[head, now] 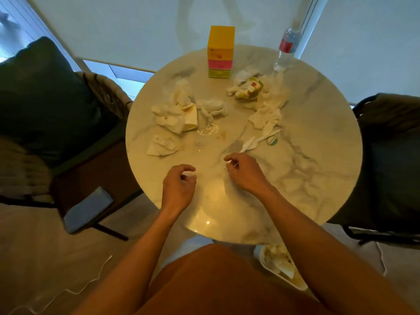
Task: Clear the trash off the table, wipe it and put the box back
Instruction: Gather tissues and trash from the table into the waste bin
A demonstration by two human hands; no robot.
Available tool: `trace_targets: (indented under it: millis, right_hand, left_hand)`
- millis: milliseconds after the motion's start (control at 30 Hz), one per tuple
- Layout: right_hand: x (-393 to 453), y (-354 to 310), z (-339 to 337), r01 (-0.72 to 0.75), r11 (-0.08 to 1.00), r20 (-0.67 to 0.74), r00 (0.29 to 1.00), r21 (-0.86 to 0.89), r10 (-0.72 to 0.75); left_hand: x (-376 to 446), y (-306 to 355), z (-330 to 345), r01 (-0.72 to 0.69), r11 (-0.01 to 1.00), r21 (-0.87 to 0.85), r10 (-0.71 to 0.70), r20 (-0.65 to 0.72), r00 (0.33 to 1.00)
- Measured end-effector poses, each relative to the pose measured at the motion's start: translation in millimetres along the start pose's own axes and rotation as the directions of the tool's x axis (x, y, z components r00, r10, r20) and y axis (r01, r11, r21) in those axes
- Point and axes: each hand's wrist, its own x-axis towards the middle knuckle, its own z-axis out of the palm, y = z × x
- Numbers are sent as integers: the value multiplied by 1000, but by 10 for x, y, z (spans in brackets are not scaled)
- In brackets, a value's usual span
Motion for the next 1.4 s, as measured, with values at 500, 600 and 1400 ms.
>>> trace_targets:
  millis: [500, 600, 1400]
  right_hand:
    - [1067, -639, 246, -48, 999, -226, 973, 14, 50]
    - [1295, -660, 174, -62, 997, -236, 970, -48, 49]
    - [302, -609, -540, -219, 460, 83, 951, 860, 299]
  left_hand:
    - [1291, -407, -410, 28, 915, 402, -49, 44, 998]
    - [1275, -379, -431, 65, 947, 313, -71, 6, 997]
    - [446, 539, -115, 64, 988, -143, -28, 240, 970]
